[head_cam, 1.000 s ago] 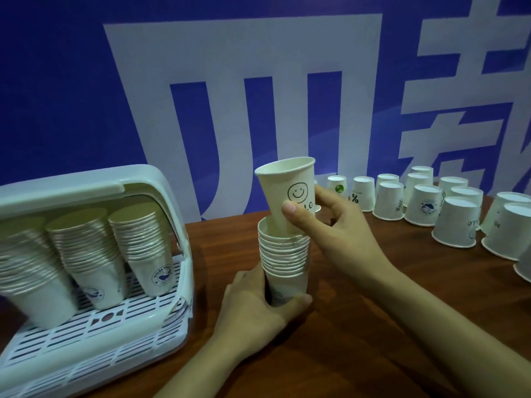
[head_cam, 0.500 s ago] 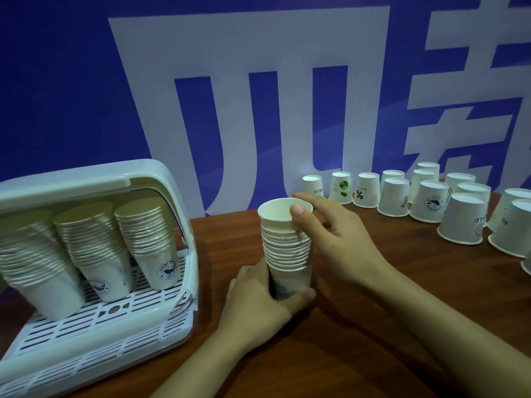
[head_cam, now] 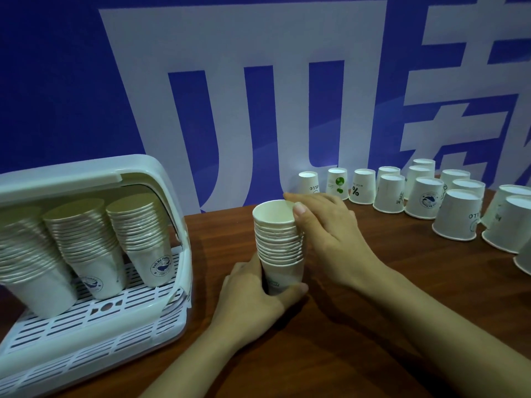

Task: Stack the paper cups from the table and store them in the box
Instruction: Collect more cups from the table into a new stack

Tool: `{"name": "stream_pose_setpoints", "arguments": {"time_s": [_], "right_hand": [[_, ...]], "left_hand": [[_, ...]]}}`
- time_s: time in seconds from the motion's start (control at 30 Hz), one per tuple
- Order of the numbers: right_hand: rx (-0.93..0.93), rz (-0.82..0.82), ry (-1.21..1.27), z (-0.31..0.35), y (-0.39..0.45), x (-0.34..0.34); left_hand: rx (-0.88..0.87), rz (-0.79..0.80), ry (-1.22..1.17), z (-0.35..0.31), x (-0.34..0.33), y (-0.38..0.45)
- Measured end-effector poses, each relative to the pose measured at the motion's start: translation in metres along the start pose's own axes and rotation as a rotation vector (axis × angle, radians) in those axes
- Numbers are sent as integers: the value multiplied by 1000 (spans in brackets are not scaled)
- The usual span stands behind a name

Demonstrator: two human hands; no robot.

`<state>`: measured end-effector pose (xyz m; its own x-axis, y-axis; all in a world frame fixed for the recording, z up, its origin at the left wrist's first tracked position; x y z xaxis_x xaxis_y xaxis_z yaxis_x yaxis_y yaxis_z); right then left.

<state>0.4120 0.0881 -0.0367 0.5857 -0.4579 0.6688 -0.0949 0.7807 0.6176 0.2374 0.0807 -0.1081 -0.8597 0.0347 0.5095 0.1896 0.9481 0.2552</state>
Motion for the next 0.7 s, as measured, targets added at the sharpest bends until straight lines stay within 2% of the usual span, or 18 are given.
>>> {"name": "stream_pose_setpoints", "arguments": {"time_s": [0.07,0.13,0.2,0.23,0.3,0.33,0.4,0.53,0.6,0.7], "right_hand": [[15,63,7,-1,0,3],[23,160,137,-9,6,13],[-90,84,247,-29,14,31],[-162,-36,181,-45,19,42],[-313,-264,-181,-85,25,62],[-403,-285,-368,-104,25,70],[-589,-162,-611,-139,20,77],[-769,134,-779,-167,7,70],[-759,93,-879,-162,8,67],[-727,-129,-914,-150,12,73]], "left_hand": [[15,3,17,-2,0,-1],[21,-9,43,-4,1,-2],[26,-13,49,-4,3,-2],[31,-12,50,-3,3,-2],[35,-13,44,0,3,0],[34,-15,39,2,2,0],[32,-21,28,0,1,0],[35,-6,15,-2,0,-1],[37,-14,14,-2,1,-1],[37,-18,15,-2,1,-2]]}}
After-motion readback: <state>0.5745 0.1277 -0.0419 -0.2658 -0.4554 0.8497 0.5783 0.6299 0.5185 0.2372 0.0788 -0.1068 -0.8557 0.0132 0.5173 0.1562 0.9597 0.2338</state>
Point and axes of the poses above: each hand's wrist, its own y-axis towards the middle knuckle, its own x-axis out of the back of the hand, z = x × y, the point moved 2 cm from there along y, towards the middle knuckle, and after that the axes turned 13 degrees about -y, right-handed, at the moved point
